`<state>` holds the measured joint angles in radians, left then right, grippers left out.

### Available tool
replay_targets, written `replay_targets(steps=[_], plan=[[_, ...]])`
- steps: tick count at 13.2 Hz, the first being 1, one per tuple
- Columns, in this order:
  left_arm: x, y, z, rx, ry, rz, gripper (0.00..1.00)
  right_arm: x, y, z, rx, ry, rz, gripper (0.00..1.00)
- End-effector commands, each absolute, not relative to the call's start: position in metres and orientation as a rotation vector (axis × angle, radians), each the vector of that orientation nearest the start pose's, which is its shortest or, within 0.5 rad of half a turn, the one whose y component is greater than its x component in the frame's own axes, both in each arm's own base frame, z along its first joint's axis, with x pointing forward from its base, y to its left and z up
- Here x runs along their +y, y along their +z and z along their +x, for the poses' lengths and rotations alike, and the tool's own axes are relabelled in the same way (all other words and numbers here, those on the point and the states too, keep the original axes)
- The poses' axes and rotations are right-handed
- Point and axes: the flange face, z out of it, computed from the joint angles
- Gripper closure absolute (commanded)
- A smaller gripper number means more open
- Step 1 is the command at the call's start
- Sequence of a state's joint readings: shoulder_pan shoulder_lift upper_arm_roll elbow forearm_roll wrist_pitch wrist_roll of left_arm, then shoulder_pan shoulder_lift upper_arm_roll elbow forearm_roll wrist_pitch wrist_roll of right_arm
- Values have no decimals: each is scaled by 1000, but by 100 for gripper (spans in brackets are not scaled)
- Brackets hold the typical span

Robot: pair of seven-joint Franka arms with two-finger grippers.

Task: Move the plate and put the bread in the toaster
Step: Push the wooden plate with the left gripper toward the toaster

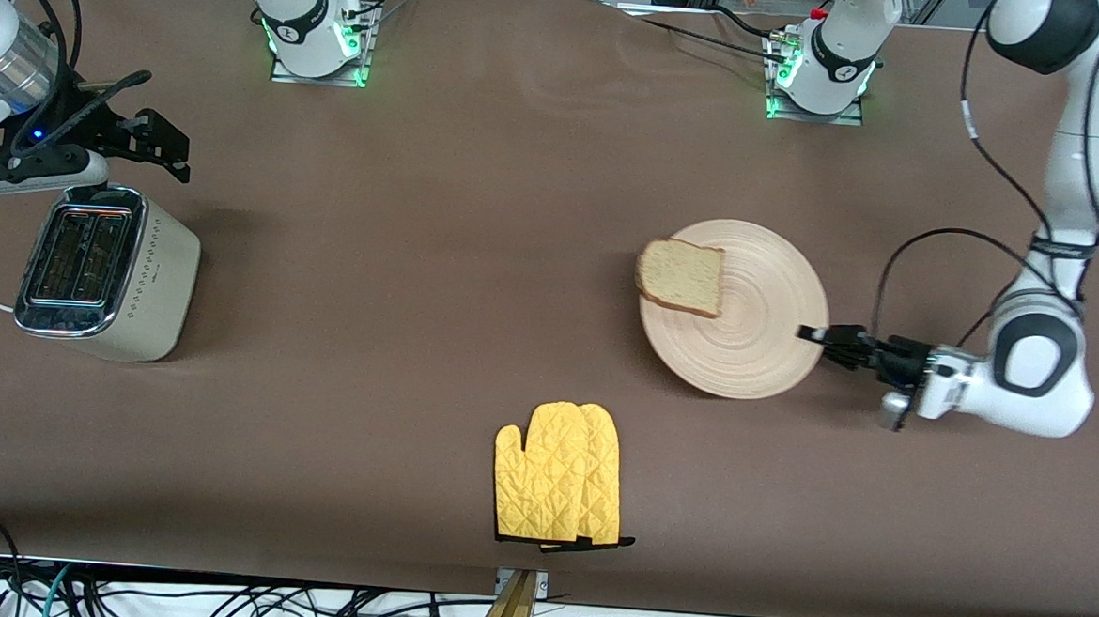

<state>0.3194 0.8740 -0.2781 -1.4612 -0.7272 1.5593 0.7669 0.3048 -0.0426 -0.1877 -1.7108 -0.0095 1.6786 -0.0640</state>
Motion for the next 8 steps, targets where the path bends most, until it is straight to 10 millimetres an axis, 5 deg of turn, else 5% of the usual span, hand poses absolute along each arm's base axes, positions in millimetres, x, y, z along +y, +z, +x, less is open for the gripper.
replay_targets(steps=[1, 3, 8], plan=[[-82, 181, 647, -464, -362, 1920, 100, 62, 594, 544, -275, -30, -3133, 0], [-127, 171, 640, -466, -366, 1908, 100, 63, 593, 543, -275, -25, -3126, 0], [-188, 124, 610, -313, -317, 1965, 100, 62, 593, 543, -268, -20, -3126, 0]])
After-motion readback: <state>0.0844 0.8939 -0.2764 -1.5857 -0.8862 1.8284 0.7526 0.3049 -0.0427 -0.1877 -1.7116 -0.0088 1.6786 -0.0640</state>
